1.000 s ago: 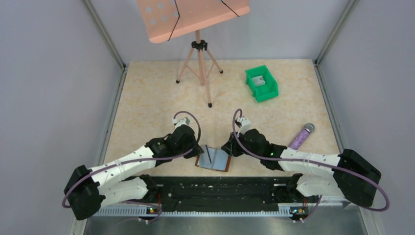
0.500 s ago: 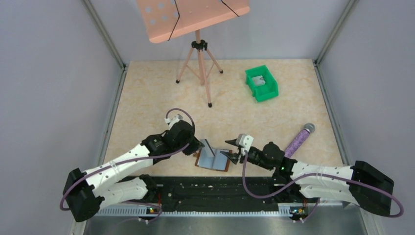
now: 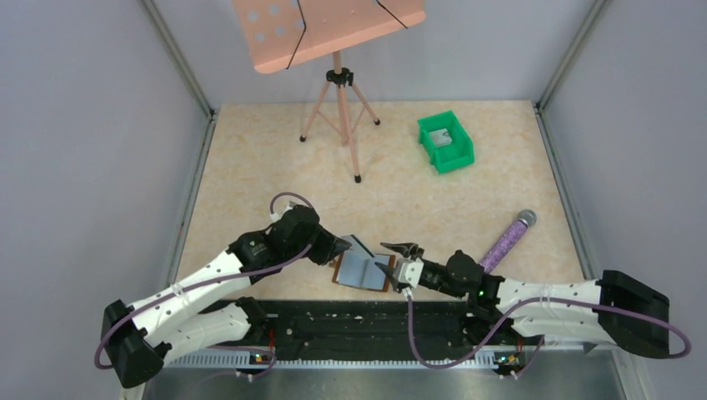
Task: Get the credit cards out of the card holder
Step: Place the credit card in the storage box.
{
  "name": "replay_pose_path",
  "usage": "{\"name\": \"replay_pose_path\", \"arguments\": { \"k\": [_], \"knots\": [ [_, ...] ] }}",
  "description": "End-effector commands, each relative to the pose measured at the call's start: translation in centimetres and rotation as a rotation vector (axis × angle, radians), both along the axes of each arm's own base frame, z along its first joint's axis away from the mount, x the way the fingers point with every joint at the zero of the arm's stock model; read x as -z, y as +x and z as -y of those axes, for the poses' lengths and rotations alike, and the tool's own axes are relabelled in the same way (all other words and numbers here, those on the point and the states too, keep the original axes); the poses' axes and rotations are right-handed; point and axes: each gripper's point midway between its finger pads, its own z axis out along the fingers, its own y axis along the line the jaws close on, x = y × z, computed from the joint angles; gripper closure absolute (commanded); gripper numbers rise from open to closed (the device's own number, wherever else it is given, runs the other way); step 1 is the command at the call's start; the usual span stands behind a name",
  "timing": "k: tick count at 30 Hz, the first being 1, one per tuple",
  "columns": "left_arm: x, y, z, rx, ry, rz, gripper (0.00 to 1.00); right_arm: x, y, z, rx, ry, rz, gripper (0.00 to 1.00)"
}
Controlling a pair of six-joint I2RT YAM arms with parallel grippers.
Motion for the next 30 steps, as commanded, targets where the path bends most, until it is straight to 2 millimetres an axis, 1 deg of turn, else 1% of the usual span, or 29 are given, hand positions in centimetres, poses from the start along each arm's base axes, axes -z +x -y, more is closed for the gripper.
{"name": "replay_pose_path", "arguments": {
  "k": [1,3,5,7,11,12,15,17,18,20,21,23,24,27,28,30],
  "knots": [
    [-1.2,0.1,0.5,-0.038,-0.096,-0.013,1.0,-2.0,-0.2,-1.7,-0.022,-0.007,0.084,0.5],
    [-1.4,0.2,0.3,-0.049,-0.1,-0.009,1.0,-1.6,-0.4,-2.3,-0.032,-0.032,0.087,0.51],
    [-1.3,0.2,0.2,-0.054,-0.103,-0.008,1.0,-1.6,0.1,-2.5,0.003,-0.038,0.096,0.51],
    [-1.2,0.1,0.4,-0.051,-0.113,-0.01,1.0,-1.7,0.5,-2.6,0.039,-0.023,0.103,0.55],
    [-0.6,-0.3,0.5,-0.043,-0.127,-0.033,1.0,-1.8,0.6,-3.2,0.045,0.004,0.077,0.68],
    [-0.6,-0.3,0.6,-0.041,-0.138,-0.034,1.0,-1.6,0.7,-3.2,0.049,0.006,0.066,0.74],
    [-0.6,-0.3,0.7,-0.039,-0.156,-0.019,1.0,-1.8,1.1,-3.1,0.087,0.045,0.028,1.0],
    [-1.4,0.4,0.9,-0.007,-0.15,0.078,1.0,-2.1,1.6,-2.7,0.136,0.095,-0.041,1.0],
    [-2.1,0.9,1.0,0.023,-0.145,0.156,0.96,-2.2,2.0,-2.4,0.173,0.122,-0.095,1.0],
    [-3.4,1.5,1.0,0.073,-0.125,0.3,0.72,-1.5,2.7,-2.0,0.258,0.124,-0.24,1.0],
    [-3.7,1.7,0.7,0.087,-0.101,0.349,0.62,-1.3,2.9,-1.9,0.281,0.124,-0.312,1.0],
    [-4.4,2.1,0.0,0.105,-0.046,0.42,0.48,-1.0,3.1,-1.7,0.288,0.137,-0.452,1.0],
    [-4.6,2.1,-0.2,0.124,-0.015,0.45,0.43,-1.0,3.2,-1.5,0.287,0.149,-0.507,1.0],
    [-5.4,1.9,-0.5,0.222,0.083,0.544,0.39,-1.7,3.3,-0.3,0.287,0.24,-0.648,1.0],
    [-5.5,1.8,-0.7,0.251,0.118,0.561,0.39,-1.8,3.5,0.3,0.289,0.261,-0.688,1.0],
    [-5.7,1.7,-0.8,0.302,0.159,0.595,0.38,-2.4,3.3,1.2,0.267,0.3,-0.774,1.0]
  ]
}}
